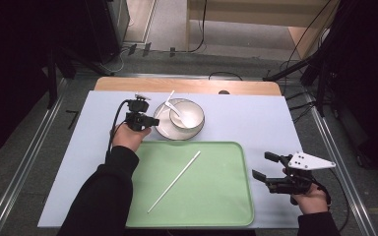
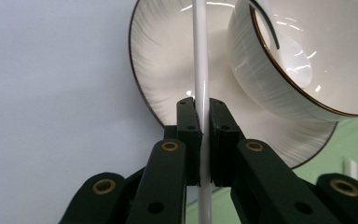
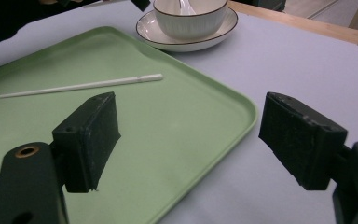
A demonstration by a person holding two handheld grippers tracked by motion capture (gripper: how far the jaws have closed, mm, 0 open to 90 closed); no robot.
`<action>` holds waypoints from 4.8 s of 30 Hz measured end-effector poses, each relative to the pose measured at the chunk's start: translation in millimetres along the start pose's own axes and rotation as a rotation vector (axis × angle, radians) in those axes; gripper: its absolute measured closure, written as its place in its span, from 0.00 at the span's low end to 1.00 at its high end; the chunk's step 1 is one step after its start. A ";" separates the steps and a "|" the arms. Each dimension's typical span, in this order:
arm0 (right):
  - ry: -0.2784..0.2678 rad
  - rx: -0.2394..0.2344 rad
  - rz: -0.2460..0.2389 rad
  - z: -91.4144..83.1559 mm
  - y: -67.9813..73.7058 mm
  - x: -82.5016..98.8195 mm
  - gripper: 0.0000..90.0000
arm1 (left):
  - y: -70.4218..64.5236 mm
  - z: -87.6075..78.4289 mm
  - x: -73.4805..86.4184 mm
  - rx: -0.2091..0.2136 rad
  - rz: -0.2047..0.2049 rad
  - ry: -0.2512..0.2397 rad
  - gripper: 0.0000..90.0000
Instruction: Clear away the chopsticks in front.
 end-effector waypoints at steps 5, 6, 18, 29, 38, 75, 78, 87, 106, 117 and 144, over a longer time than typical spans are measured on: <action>0.001 0.000 -0.002 0.0 0.1 0.0 0.23 | 6.1 -22.2 1.5 0.005 -0.017 -0.026 0.95; 0.001 0.000 -0.002 0.0 0.1 0.0 0.23 | 6.4 -27.2 2.2 0.012 -0.014 -0.028 0.95; 0.006 0.001 -0.003 0.7 0.7 0.5 0.23 | -18.7 -74.5 28.6 0.094 0.046 -0.048 0.95; 0.009 0.003 -0.002 1.0 0.4 1.1 0.23 | -50.6 -89.4 70.4 0.185 0.104 -0.035 0.95; 0.008 0.003 -0.001 1.0 0.3 0.9 0.23 | -60.4 -78.1 112.5 0.198 0.126 0.014 0.95; 0.009 -0.004 -0.010 1.6 1.7 0.1 0.23 | -70.5 -11.8 148.9 0.151 0.132 0.139 0.94; 0.009 0.000 -0.009 1.3 1.5 0.1 0.23 | -70.3 -11.9 149.0 0.155 0.128 0.144 0.94; 0.009 -0.001 -0.009 1.3 1.6 0.1 0.23 | -73.4 -11.8 149.6 0.150 0.131 0.144 0.92; 0.007 -0.002 -0.007 1.0 1.7 0.1 0.23 | -79.6 -44.4 140.6 0.272 0.181 0.072 0.58; 0.008 -0.001 -0.007 0.9 1.7 0.1 0.23 | -51.3 -82.9 139.7 0.293 0.211 -0.025 0.36; 0.011 -0.005 -0.008 0.8 2.7 0.0 0.23 | 36.9 -147.2 169.2 0.149 0.296 -0.216 0.26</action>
Point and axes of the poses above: each handheld gripper's, and its own axes: z roughly forward along the jaws, x roughly out of its underside, y roughly to its left, the point moved 6 cm from there along z, roughly forward along the jaws, and after that the axes turned 7 degrees about x, right-handed, at the moved point
